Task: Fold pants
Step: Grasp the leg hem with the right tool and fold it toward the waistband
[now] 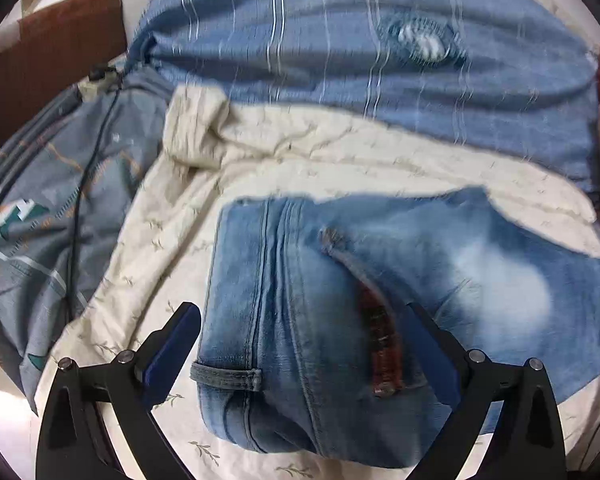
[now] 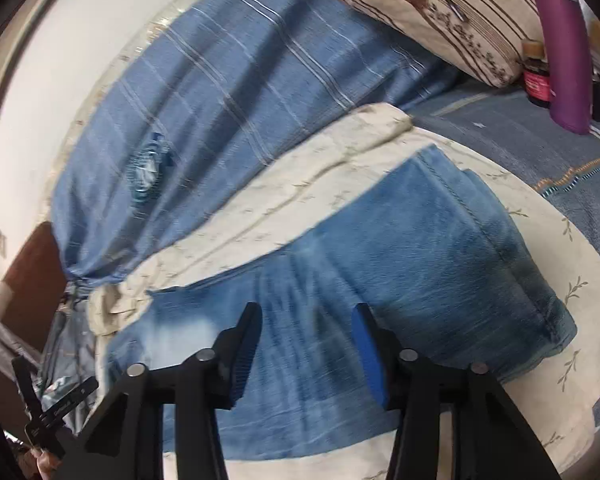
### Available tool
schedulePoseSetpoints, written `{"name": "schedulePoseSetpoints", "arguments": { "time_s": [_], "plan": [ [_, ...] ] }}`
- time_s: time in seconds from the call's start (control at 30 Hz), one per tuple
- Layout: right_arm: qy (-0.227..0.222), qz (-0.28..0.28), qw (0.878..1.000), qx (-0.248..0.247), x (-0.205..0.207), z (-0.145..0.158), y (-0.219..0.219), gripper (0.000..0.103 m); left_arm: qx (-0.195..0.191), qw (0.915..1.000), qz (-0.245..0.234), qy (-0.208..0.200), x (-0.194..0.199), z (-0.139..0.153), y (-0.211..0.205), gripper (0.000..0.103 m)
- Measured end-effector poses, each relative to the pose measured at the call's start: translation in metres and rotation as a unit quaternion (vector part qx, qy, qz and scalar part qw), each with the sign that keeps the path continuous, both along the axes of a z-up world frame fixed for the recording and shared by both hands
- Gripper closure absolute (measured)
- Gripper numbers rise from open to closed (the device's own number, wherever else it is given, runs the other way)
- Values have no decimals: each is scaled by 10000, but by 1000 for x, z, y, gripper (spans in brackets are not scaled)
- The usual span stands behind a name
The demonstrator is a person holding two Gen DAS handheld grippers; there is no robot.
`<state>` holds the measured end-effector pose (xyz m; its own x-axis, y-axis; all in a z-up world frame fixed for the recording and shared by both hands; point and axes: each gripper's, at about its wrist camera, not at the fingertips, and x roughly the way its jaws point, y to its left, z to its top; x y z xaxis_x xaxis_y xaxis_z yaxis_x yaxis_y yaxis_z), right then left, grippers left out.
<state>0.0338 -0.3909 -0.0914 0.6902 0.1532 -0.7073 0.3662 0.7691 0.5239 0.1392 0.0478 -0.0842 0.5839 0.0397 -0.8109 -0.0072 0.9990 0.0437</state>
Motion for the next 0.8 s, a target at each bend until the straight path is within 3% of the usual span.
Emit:
{"name": "schedulePoseSetpoints", "arguments": {
  "time_s": [0.1, 0.13, 0.17, 0.27, 0.33, 0.43, 0.47, 0.53, 0.6, 0.8],
  "plan": [
    [424, -258, 9987, -103, 11, -17, -10, 57, 223, 9994, 59, 248, 9, -22, 4, 1],
    [606, -370, 9974, -107, 14, -26, -16, 59, 125, 9996, 84, 258, 10, -26, 7, 1],
    [710, -422, 9966, -55, 16, -33, -21, 68, 33, 9996, 106, 255, 10, -27, 10, 1],
    [580, -610, 9964, -65, 12, -34, -31, 70, -21, 9994, 175, 306, 9, -26, 14, 1],
    [325, -791, 9961, 239, -2, -27, -39, 69, 8, 9992, 234, 339, 5, -20, 16, 2],
    [-304, -1140, 9902, 744, -39, -13, -57, 63, -317, 9992, 226, 106, -9, -5, 19, 2],
    [-449, -1296, 9864, 906, -52, -10, -64, 49, -387, 9990, 205, 38, -14, 0, 18, 2],
    [-797, -1642, 9763, 1160, -80, -5, -75, 33, -467, 9988, 95, -93, -23, 8, 12, 2],
    [-914, -1702, 9740, 1183, -98, -1, -81, 32, -536, 9985, -4, -134, -27, 9, 6, 2],
    [-502, -1397, 9753, 1637, -110, -13, -73, 32, -669, 9970, -336, -184, -38, 12, -16, 2]
  ]
}}
